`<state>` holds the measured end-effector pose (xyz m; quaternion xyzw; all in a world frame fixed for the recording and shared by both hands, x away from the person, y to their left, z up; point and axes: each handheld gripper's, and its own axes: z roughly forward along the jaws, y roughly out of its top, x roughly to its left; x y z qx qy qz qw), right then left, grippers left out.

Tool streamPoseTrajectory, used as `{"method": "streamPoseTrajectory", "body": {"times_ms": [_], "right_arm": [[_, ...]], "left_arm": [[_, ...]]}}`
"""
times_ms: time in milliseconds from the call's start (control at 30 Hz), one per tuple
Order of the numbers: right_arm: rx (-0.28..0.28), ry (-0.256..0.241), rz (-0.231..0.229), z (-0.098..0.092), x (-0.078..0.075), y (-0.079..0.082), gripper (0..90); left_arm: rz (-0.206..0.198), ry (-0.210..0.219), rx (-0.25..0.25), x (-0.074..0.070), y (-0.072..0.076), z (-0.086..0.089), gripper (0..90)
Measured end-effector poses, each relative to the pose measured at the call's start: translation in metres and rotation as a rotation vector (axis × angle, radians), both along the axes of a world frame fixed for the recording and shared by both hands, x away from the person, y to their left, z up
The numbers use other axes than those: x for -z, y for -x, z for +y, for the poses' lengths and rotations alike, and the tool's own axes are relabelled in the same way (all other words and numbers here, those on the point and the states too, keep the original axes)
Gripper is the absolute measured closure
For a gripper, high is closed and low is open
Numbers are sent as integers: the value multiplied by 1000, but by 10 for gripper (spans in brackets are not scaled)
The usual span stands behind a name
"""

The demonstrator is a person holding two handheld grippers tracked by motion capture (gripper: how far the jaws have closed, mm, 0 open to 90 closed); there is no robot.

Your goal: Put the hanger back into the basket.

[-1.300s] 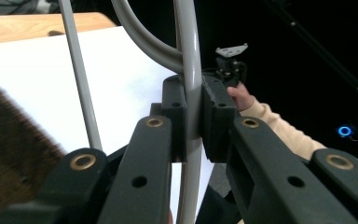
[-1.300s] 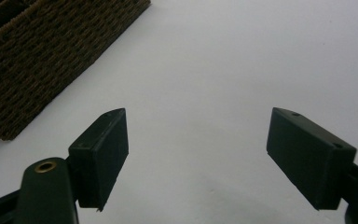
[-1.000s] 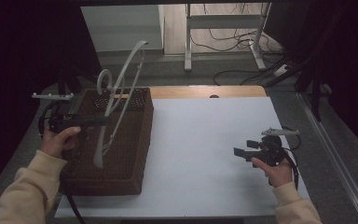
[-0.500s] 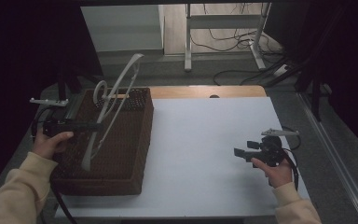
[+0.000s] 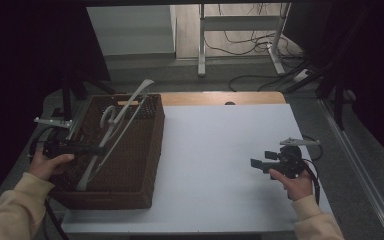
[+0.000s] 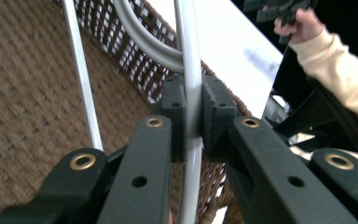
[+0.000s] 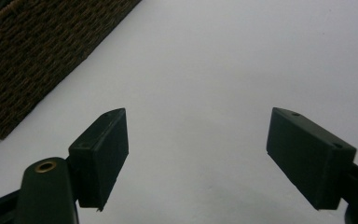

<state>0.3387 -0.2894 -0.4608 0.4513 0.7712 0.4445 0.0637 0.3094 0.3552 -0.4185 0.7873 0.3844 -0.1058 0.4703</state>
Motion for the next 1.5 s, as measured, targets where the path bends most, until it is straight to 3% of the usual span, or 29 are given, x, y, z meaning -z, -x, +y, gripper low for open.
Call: {"method": "streamPoseTrajectory", "body": {"times_ms": [200,367,400,433,467,533,567,800,967,1067,1167,1300,1500], "right_arm": [[-1,7,-1,1,1,0,207],[0,6,2,1,1,-1,207],[0,6,1,1,1,-1,207],[-1,6,-1,1,2,-1,207],[-1,6,-1,1,2,-1,207],[2,5,1,1,2,-2,207],[2,4,2,1,2,-2,207],[3,1,-23,0,3,-4,207],[-29,19,-36,3,4,-5,195],[-41,23,-36,5,4,-5,186],[-58,24,-44,5,4,-5,180],[-69,38,-61,4,1,-2,171],[-75,30,-81,0,-5,7,162]], "left_arm": [[25,-47,2,12,2,1,813],[60,-129,-22,23,0,1,803],[70,-150,-31,24,-1,-2,733],[64,-180,-43,25,-1,-5,517],[56,-210,-53,26,-2,-9,517],[37,-218,-68,25,-2,-15,333],[21,-220,-85,23,-2,-17,300],[-97,-252,-159,6,6,-31,223],[-139,-237,-205,2,13,-42,191],[-167,-271,-235,-1,18,-51,189],[-200,-268,-258,-7,25,-62,192],[-255,-289,-223,-13,35,-84,194],[-266,-304,-170,-9,42,-114,183]]}}
